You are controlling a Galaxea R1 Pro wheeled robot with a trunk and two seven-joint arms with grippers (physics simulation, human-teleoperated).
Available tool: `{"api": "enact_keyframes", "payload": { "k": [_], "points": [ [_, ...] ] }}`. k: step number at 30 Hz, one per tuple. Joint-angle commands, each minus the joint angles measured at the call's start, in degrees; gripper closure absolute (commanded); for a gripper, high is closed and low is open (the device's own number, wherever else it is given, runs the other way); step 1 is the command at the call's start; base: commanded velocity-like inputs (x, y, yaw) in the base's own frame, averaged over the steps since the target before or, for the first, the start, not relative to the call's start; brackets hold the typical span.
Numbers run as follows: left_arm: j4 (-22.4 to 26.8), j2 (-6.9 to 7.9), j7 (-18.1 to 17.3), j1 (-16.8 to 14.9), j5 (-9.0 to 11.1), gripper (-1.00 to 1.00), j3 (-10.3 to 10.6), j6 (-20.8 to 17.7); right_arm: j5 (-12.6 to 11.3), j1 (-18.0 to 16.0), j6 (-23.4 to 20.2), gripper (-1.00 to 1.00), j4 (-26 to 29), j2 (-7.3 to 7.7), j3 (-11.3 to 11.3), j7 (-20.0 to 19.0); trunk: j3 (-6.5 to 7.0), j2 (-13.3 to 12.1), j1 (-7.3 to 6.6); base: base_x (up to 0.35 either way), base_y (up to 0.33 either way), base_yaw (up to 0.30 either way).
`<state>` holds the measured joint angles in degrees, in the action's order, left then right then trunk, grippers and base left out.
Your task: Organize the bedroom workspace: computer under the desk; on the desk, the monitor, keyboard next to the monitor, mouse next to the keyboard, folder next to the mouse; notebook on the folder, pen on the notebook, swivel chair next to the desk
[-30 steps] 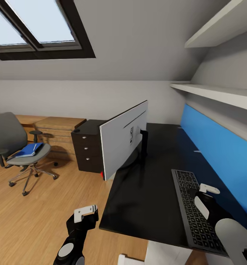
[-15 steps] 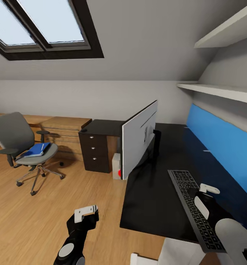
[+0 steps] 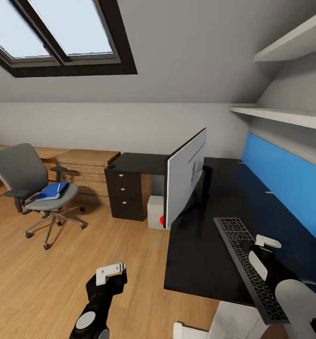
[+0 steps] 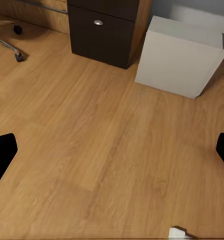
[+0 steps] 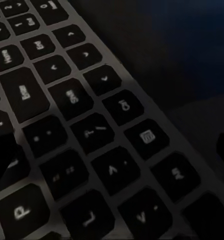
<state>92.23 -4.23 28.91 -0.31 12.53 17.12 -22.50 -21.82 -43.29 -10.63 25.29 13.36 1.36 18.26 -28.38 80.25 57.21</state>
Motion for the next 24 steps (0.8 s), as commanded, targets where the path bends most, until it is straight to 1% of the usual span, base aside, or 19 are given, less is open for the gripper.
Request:
{"api": "enact_keyframes", "payload": {
  "k": [1,4,14,19,24],
  "points": [
    [0.07,0.01,0.44,-0.04,0.48,-1.00,0.42,-0.16,-1.12,0.05,-0.27,-1.00,-0.41,-0.02,0.22,0.20,-0.07,0.03,-0.01,-0.159,0.139,0.000],
    [0.05,0.06,0.44,-0.04,0.48,-1.00,1.32,-0.18,-1.12,0.05,-0.27,-1.00,-0.40,0.00,0.22,0.20,-0.07,0.03,-0.01,-0.068,0.057,0.000],
    [-0.03,0.02,0.44,-0.04,0.36,-1.00,1.64,-0.18,-1.12,0.05,-0.27,-1.00,-0.34,0.00,0.22,0.20,-0.07,0.03,-0.01,-0.006,0.005,0.000],
    [-0.04,0.01,0.44,-0.04,0.37,-1.00,2.71,-0.18,-1.12,0.05,-0.27,-1.00,-0.33,0.00,0.24,0.20,-0.07,0.03,-0.01,0.000,0.000,0.000],
    [-0.35,0.03,0.44,-0.04,0.39,-1.00,3.04,-0.18,-1.09,0.05,0.05,-1.00,-0.12,0.00,0.21,0.20,-0.07,0.03,-0.01,0.000,0.000,0.000]
  ]
}}
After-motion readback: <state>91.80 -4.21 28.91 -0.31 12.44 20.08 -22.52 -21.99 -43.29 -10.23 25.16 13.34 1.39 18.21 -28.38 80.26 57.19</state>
